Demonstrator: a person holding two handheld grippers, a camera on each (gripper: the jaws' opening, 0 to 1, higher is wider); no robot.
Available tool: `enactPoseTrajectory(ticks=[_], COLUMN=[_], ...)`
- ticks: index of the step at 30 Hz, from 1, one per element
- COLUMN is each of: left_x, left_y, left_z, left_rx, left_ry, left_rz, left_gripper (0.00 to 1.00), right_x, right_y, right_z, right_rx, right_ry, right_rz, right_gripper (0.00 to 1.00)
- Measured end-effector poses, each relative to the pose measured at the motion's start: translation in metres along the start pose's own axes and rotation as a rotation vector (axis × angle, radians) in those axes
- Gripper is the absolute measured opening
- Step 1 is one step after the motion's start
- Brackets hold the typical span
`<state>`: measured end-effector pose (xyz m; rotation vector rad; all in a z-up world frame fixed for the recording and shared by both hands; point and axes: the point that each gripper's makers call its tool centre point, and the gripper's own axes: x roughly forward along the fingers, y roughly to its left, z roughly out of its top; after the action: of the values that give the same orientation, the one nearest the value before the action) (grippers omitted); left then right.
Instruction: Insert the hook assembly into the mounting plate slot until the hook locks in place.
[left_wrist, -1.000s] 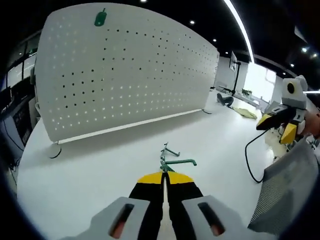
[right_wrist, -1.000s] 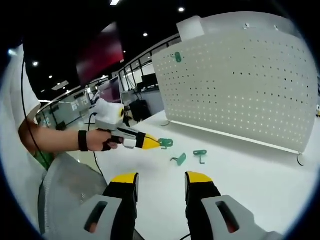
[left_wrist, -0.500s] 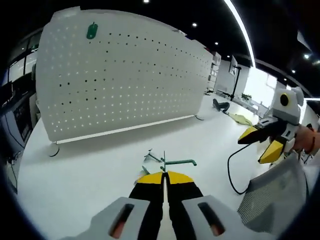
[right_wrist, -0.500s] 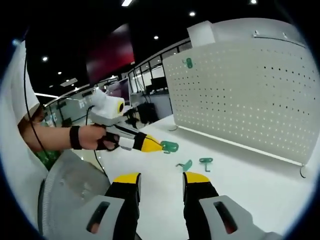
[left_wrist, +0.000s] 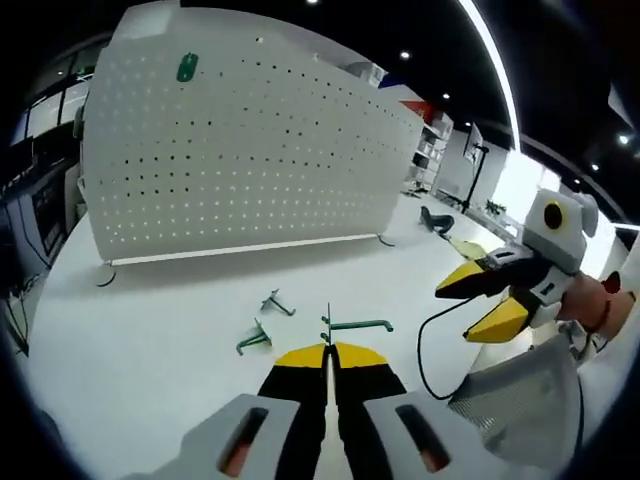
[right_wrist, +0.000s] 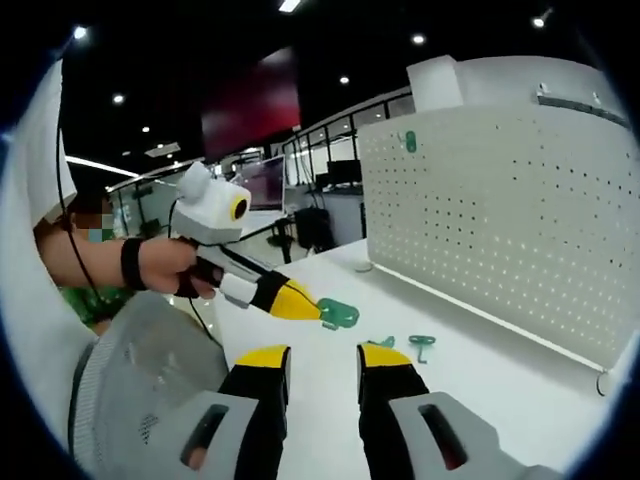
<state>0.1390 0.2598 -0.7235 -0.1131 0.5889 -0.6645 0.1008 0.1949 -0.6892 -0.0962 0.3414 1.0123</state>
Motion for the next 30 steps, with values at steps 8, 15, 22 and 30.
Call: enactPoseTrajectory(ticks=[8,15,22,30], left_x=[-0.006,-0.01,-0.009,-0.004], left_y=[-0.028,-0.048,-0.07,-0.094], left_z=[-0.004,-0.007,-0.013,-0.017], left_rx=[-0.041,-0.083,-0.095,-0.124], left_ry=[0.005,0.005,0.015,0.022], left_rz=[-0.028,-0.053,-0.059,-0.064], left_gripper=[0.01,0.01,0.01,0.01], right_x=[-0.005,-0.011,-0.019,-0.03], right_y=[0.008,0.011,0.012,0.011], right_z=[-0.003,-0.007,-0.013,-0.022], right_rx=[-0.017,-0.086,-0.281,-0.378], right_ry=[0.0,0.023,0.085,0.117], right_rz=[0.022,0.026,0.023,0.042], right_gripper=[0.22,0.17,0.14,0.1])
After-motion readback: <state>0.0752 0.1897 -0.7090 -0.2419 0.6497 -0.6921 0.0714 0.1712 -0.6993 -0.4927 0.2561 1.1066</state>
